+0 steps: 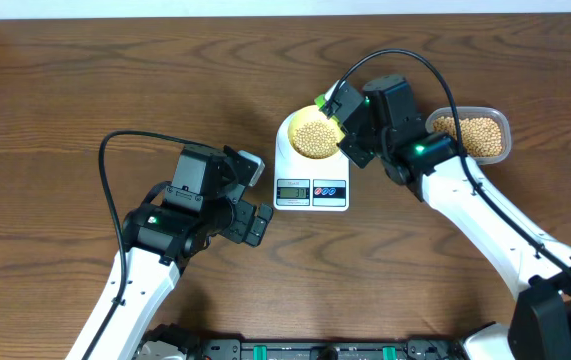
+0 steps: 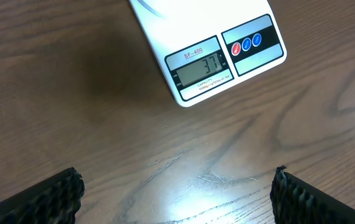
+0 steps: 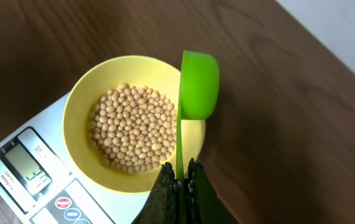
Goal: Scoop item into bowl and weigh 50g on scale
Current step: 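Tip the scoop with the right gripper to pour soybeans into the bowl, then lift the empty scoop and carry it right back over the soybean tub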
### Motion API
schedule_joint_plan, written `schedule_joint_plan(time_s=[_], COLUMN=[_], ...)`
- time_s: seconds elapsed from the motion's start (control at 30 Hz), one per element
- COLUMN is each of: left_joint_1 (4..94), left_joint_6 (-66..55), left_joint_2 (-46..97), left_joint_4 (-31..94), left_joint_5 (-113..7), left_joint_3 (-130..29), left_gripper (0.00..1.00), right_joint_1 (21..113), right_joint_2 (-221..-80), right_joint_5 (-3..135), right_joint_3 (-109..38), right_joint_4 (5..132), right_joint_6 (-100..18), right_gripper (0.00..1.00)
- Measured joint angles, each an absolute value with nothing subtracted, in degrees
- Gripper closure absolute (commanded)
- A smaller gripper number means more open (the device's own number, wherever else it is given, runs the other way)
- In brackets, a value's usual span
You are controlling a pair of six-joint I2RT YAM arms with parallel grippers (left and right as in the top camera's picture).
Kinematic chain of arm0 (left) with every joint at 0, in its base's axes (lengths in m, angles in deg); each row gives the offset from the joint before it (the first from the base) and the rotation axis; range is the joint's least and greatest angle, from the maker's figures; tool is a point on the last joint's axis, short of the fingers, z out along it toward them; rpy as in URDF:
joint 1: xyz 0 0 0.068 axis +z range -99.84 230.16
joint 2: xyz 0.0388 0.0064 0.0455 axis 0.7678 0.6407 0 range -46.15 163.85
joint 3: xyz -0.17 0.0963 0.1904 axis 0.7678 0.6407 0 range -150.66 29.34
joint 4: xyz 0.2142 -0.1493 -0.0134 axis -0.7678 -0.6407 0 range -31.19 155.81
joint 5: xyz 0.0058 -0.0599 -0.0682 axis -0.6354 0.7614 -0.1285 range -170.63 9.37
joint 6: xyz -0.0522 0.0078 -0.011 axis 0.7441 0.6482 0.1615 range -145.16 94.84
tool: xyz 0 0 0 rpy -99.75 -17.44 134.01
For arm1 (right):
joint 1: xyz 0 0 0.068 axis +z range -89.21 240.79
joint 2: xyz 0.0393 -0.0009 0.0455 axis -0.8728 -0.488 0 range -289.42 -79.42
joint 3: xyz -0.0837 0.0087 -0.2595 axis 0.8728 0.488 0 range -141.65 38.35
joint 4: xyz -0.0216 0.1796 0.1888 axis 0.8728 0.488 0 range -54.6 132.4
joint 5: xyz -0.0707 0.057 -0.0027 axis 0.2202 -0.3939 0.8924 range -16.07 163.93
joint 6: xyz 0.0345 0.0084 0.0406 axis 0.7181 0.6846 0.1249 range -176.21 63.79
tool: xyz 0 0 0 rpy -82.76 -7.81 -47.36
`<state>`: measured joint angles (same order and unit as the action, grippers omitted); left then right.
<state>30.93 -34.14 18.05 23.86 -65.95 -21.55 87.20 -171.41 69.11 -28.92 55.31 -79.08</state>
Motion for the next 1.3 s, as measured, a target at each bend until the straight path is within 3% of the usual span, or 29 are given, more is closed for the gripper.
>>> schedule_joint_plan(time_s=[0.4,0.77,1.03,1.3], left_joint_1=[30.9,30.9,30.9,30.9], left_joint_6=[-34.1,-34.1,-34.1,-34.1], left_joint_2=[18.1,18.1,18.1,18.1], left_joint_4=[23.9,23.9,23.9,23.9], left_joint_5=[-65.9,-65.9,-65.9,-65.9], left_joint_3=[-21.6,-21.6,-21.6,-21.6], left_gripper=[0.02,0.02,0.02,0.02], right_joint_1=[87.2,85.9,78.4,68.4], right_joint_2=[-170.4,-168.3,-162.6,-157.7], right_joint_5=[69.3,58.4,52.8,49.9], right_joint_3=[-29.1,-29.1,-29.1,-29.1], right_joint_4=[55.7,52.2,52.2,58.6], right_joint_6=[-78.4,-62.9,-52.8,-50.5], right_gripper=[0.99,0.99,0.99,0.99])
